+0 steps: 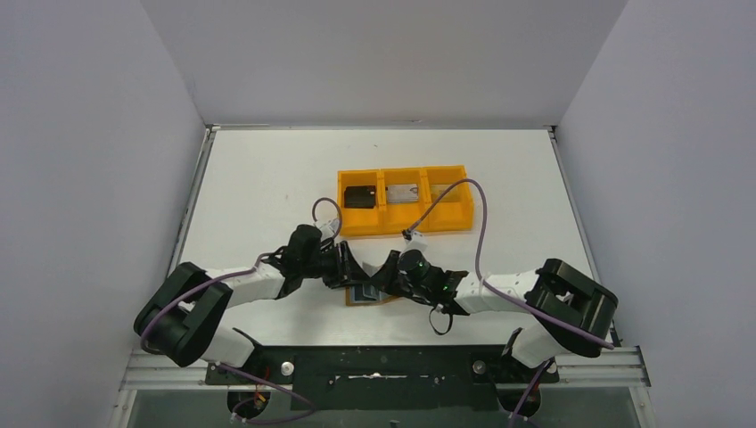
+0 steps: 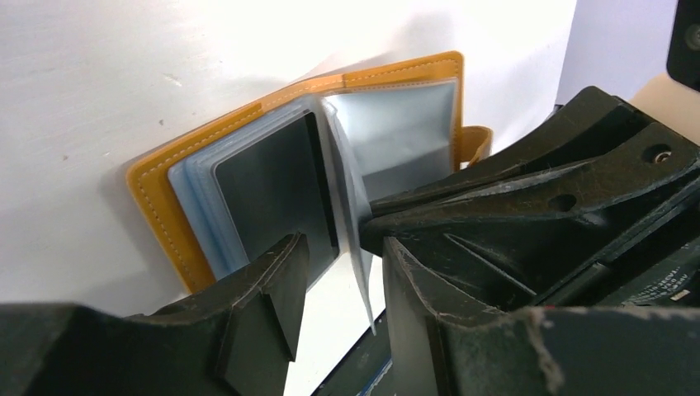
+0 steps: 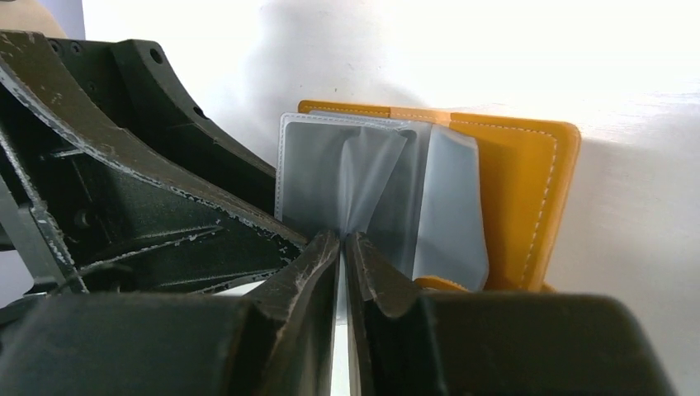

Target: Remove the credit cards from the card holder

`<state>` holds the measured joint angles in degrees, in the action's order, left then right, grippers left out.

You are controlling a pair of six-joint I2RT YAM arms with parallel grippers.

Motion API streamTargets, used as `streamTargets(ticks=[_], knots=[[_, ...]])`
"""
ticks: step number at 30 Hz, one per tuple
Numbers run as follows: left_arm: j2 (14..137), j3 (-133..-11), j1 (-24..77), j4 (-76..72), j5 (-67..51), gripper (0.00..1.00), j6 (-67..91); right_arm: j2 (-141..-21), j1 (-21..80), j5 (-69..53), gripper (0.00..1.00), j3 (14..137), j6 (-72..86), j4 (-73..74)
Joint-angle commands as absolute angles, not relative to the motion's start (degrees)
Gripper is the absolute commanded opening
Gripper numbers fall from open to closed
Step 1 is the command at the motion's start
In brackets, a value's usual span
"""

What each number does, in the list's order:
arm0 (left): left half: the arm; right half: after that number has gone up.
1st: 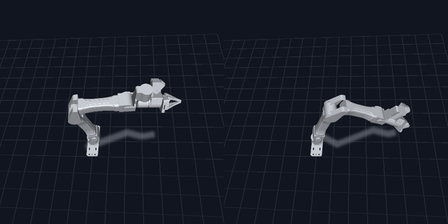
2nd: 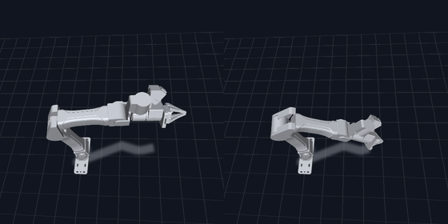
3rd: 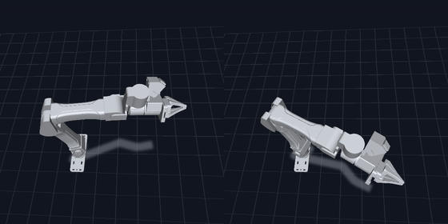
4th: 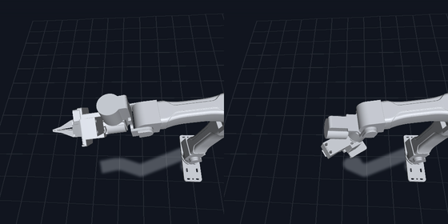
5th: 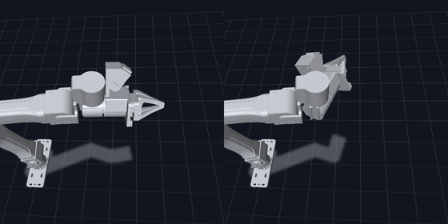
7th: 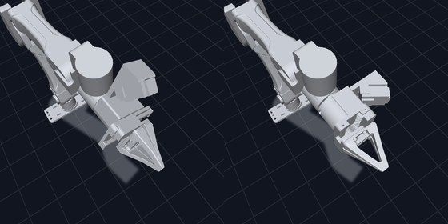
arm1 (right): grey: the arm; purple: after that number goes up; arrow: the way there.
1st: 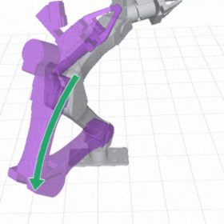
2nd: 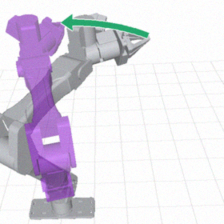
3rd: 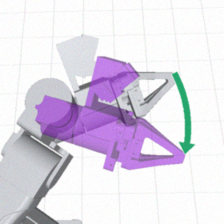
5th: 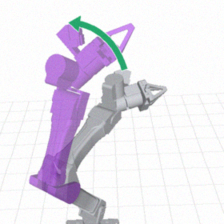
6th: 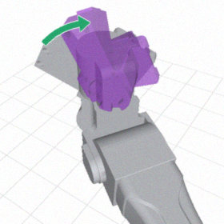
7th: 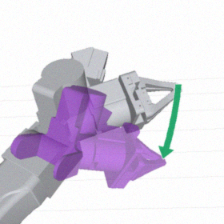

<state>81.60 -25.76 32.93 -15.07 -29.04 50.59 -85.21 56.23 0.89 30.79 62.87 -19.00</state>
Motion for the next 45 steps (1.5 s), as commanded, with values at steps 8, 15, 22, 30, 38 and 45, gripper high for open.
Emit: streamTargets(ticks=[8, 15, 22, 30, 38, 45], knots=[[85.02, -30.18, 34.86, -22.7, -32.77, 0.34, 50.99, -73.96, 55.72, 10.95, 0.27, 32.18, 62.36, -4.73], [87.83, -34.25, 37.36, -22.75, -32.62, 0.34, 51.0, -63.22, 55.72, 18.33, 0.3, 32.42, 61.26, 5.96], [92.64, -37.35, 40.62, -22.0, -32.29, 0.35, 50.58, -55.42, 55.55, 21.56, 0.35, 30.36, 61.16, 6.65], [83.3, -37.44, 40.19, -8.64, -22.85, 0.36, 45.84, -58.47, 55.25, 18.04, 0.3, 31.29, 60.17, 3.44], [73.58, -34.53, 35.15, -0.37, -15.56, 0.38, 45.03, -66.32, 55.34, 12.41, 0.21, 34.88, 57.94, -0.67], [68.92, -31.99, 32.16, -0.87, -17.67, 0.41, 44.76, -74.22, 55.54, 8.52, 0.21, 39.5, 54.36, 0.89]])
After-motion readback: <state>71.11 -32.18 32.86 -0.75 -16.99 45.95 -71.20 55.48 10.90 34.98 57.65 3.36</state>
